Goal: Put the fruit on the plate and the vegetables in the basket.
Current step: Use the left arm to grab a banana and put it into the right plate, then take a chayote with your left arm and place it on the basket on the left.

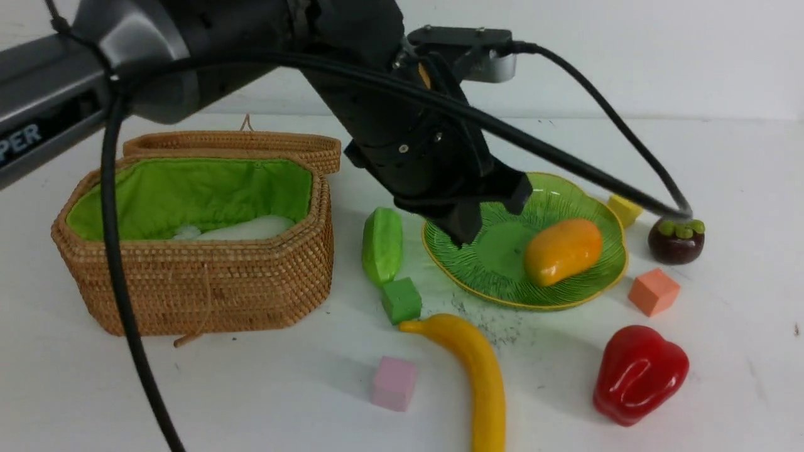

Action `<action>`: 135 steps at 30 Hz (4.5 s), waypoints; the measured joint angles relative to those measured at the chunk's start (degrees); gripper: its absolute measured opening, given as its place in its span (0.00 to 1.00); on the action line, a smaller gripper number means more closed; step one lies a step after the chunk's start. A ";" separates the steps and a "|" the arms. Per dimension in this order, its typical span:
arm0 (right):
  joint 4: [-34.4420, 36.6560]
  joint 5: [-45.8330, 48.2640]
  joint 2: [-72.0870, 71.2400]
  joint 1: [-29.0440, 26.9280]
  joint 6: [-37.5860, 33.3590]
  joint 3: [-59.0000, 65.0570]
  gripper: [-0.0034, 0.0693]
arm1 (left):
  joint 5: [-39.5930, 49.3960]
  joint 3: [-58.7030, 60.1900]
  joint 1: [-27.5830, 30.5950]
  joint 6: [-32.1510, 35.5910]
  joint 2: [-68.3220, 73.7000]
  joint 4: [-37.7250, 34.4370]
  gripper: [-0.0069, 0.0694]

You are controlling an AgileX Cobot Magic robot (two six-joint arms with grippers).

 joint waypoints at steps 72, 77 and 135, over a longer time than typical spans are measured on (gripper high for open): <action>-2.41 0.71 0.00 0.00 -3.89 0.00 0.20 | -16.20 -21.31 2.04 12.31 29.86 9.28 0.75; -2.66 0.71 0.00 0.00 -3.89 0.00 0.21 | -13.00 -21.31 1.92 8.42 27.39 10.47 0.84; -3.44 0.06 0.00 0.00 -3.89 0.00 0.23 | -9.25 -22.32 6.54 -13.65 36.69 28.17 0.80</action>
